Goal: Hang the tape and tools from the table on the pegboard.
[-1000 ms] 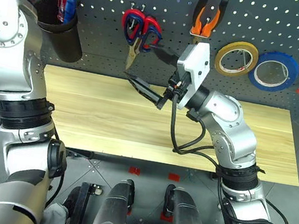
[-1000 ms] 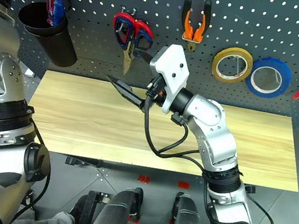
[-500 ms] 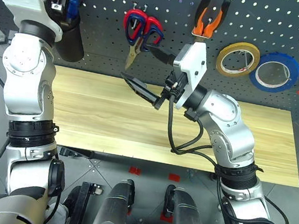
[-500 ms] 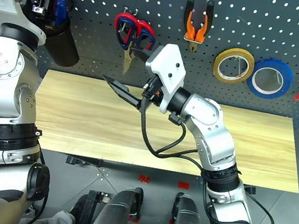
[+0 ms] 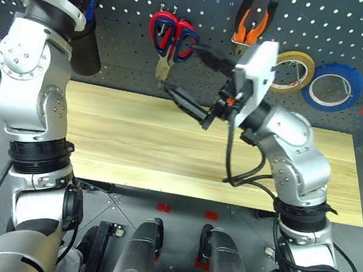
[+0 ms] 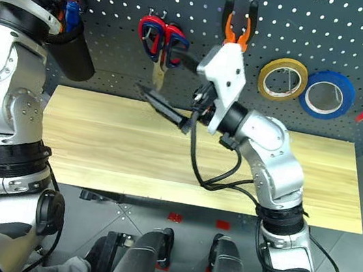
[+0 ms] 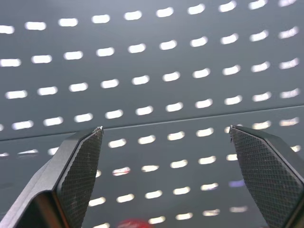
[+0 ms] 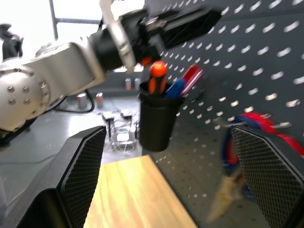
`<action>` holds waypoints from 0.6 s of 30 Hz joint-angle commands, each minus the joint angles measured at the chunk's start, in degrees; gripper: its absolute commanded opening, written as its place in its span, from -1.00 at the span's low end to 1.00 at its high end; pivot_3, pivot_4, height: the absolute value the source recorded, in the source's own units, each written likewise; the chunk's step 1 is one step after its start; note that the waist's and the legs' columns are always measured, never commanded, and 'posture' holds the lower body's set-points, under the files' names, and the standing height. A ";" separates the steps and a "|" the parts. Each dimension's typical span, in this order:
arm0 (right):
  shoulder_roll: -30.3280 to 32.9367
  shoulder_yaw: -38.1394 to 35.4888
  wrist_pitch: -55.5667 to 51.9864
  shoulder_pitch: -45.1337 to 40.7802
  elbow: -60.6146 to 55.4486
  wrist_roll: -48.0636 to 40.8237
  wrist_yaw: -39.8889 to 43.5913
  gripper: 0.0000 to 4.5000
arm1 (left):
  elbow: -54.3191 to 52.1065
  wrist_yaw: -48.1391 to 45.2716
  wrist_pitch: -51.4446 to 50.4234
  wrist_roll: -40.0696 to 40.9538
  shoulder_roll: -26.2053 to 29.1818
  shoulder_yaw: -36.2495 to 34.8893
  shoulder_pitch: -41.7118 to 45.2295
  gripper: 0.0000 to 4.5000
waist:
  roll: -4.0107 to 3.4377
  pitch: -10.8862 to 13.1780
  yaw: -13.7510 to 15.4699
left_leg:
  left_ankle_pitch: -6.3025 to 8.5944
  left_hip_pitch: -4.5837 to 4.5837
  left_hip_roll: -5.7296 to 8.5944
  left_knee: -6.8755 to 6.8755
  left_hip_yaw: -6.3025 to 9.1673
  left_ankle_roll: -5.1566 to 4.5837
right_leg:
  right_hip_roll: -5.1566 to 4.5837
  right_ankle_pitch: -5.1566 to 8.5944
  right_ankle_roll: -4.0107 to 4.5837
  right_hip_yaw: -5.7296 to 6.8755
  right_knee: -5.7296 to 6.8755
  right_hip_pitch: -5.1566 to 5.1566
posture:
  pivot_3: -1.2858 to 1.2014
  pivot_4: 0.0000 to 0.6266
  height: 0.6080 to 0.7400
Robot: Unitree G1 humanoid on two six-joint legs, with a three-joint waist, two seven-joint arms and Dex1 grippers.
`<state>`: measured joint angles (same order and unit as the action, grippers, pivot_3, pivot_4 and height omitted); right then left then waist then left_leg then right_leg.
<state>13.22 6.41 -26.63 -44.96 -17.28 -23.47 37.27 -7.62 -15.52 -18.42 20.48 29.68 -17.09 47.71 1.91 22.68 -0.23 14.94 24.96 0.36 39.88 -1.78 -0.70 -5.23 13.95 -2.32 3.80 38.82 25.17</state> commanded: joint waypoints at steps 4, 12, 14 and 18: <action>3.98 -4.66 -0.87 7.94 -2.47 -0.92 -1.68 1.00 | -7.83 -13.86 -10.64 9.48 4.15 4.00 -12.56 0.99 | -0.03 -0.02 -0.05 | 0.00 -0.03 -0.01 -0.04 -0.03 0.00 | 0.00 0.00 0.00 -0.01 -0.05 -0.01 | 0.02 0.03 1.00; 3.97 -6.07 0.16 19.31 -3.81 0.34 -6.14 1.00 | -7.99 -13.87 -9.95 6.35 1.63 8.23 -21.84 0.99 | -0.27 -0.53 0.12 | 0.00 -0.03 0.03 0.00 0.02 -0.01 | -0.02 0.00 0.00 -0.01 -0.11 -0.09 | -0.01 -0.01 1.00; 3.41 -6.38 1.06 20.99 -2.95 0.82 -7.28 1.00 | -6.84 -13.37 -8.44 4.82 0.43 9.08 -22.82 0.99 | -0.26 -0.66 0.03 | 0.00 -0.03 0.01 0.01 0.01 -0.01 | -0.01 0.00 0.00 -0.01 -0.07 -0.08 | -0.02 -0.03 1.00; 2.29 -6.89 4.63 24.64 0.48 3.44 -9.99 1.00 | -4.35 -12.23 -5.73 2.44 -3.69 11.33 -25.97 0.99 | -0.24 -2.09 -0.06 | 0.00 -0.02 0.02 -0.04 -0.01 -0.01 | 0.00 0.00 0.00 -0.02 -0.15 -0.07 | -0.02 -0.20 1.00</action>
<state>16.15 1.07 -24.96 -21.47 -16.78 -21.14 28.93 -12.03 -28.18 -26.11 24.04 27.19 -6.68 23.17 1.67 20.60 -0.28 14.94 24.93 0.38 39.73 -1.80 -0.72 -5.24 13.95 -2.32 3.78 38.58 25.09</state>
